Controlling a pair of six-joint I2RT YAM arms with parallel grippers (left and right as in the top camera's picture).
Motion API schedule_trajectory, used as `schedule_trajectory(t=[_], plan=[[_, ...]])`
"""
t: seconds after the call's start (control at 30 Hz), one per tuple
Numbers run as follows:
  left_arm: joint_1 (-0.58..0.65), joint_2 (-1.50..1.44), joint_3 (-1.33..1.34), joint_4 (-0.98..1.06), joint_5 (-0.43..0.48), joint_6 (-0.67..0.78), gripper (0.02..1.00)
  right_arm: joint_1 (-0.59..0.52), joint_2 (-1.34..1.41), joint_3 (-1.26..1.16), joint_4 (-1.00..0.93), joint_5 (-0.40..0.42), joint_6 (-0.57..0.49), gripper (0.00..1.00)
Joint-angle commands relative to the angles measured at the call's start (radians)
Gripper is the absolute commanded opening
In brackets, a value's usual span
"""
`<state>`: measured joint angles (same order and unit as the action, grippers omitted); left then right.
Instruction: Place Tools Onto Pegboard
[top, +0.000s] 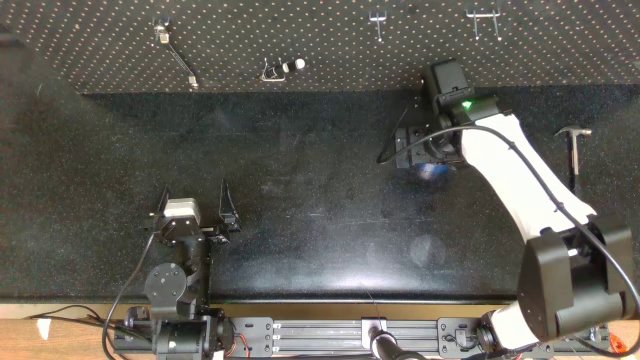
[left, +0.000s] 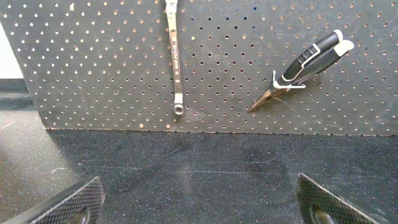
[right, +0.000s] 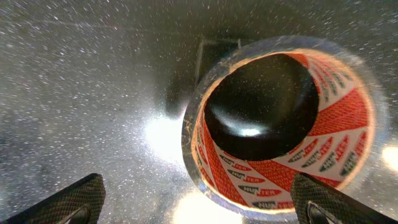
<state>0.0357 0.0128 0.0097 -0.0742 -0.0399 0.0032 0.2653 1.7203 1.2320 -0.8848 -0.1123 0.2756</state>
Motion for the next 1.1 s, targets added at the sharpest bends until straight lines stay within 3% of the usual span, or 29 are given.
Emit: schedule_trajectory(t=[0.03, 0.23, 0.3, 0.33, 0.37, 0.47, 0.7, 0.97, 1.1], plan=[[-0.003, -0.010, -0.004, -0.005, 0.010, 0.013, 0.996, 0.036, 0.039, 0.023, 0.000, 0.023, -0.039, 0.974], [-0.003, -0.010, -0.004, -0.004, 0.010, 0.013, 0.996, 0.053, 0.072, 0.023, -0.001, 0.035, -0.071, 0.941], [-0.003, -0.010, -0.004, -0.005, 0.010, 0.013, 0.996, 0.052, 0.073, 0.023, -0.006, 0.044, -0.072, 0.691], [-0.003, -0.010, -0.004, -0.005, 0.010, 0.013, 0.996, 0.053, 0.073, 0.023, -0.012, 0.052, -0.071, 0.612], [-0.003, -0.010, -0.004, -0.005, 0.010, 0.013, 0.996, 0.052, 0.073, 0.023, -0.017, 0.060, -0.072, 0.432], [-0.003, -0.010, -0.004, -0.005, 0.010, 0.013, 0.996, 0.053, 0.073, 0.023, -0.035, 0.079, -0.092, 0.080], [-0.003, -0.010, -0.004, -0.004, 0.010, 0.013, 0.998, 0.053, -0.013, 0.022, 0.016, 0.082, -0.100, 0.075], [-0.003, -0.010, -0.004, -0.004, 0.010, 0.013, 0.996, 0.159, -0.468, 0.022, 0.315, 0.087, -0.086, 0.075], [-0.003, -0.010, -0.004, -0.005, 0.010, 0.013, 0.996, 0.290, -0.477, 0.022, 0.470, 0.208, -0.013, 0.075]])
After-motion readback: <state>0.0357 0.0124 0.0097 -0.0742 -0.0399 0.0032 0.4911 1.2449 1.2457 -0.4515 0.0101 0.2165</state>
